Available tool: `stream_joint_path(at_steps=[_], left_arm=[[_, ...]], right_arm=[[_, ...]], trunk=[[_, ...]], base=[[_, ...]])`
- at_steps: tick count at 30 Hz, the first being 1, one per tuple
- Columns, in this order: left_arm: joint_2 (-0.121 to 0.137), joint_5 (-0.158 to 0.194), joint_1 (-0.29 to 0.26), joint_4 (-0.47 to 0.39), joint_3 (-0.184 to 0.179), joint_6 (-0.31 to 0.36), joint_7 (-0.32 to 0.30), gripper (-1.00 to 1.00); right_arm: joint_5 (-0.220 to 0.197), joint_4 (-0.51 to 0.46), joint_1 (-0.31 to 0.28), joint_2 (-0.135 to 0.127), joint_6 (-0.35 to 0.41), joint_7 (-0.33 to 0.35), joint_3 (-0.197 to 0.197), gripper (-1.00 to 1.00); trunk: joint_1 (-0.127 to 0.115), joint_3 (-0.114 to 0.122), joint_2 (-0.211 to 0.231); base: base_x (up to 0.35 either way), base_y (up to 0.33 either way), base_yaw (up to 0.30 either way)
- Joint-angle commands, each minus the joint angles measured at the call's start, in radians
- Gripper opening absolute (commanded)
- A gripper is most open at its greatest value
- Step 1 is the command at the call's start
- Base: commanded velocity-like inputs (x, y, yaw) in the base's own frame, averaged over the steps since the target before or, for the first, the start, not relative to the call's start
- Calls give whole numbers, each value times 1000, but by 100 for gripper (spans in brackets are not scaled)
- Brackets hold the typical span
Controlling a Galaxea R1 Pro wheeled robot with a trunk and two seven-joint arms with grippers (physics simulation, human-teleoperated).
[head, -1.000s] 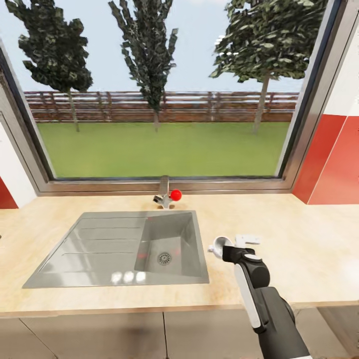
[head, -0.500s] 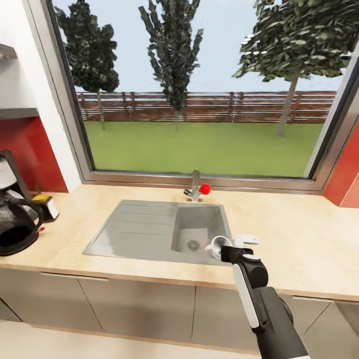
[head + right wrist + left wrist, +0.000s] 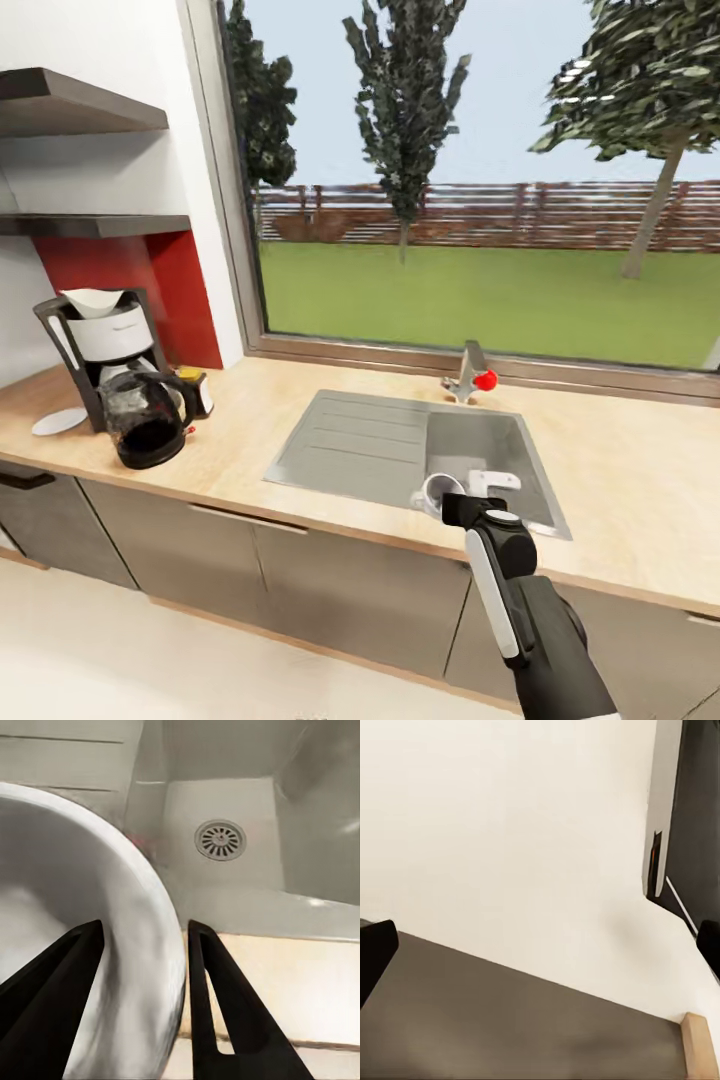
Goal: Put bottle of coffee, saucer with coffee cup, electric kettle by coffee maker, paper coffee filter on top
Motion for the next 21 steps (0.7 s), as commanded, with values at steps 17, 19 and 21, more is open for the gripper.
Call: stream_joint_path(at_steps=[17,19,21], left_arm=[[0,-9,-1,2,6,-6,3,100],[0,-9,-1,2,6,-6,3,100],[0,-9,-1,2,6,-6,2,100]], right_arm=[[-10,-1,-1,0,3,-10,1,-100],[-10,-1,0,0,3,-9,1,-100],[-10,-1,-1,0,3,-8,1,-100]], trunk=[[1,-2,-2],[1,-2,-2],[1,-2,-2]], base=[[-1,309,235],[0,312,19],[0,312,8]])
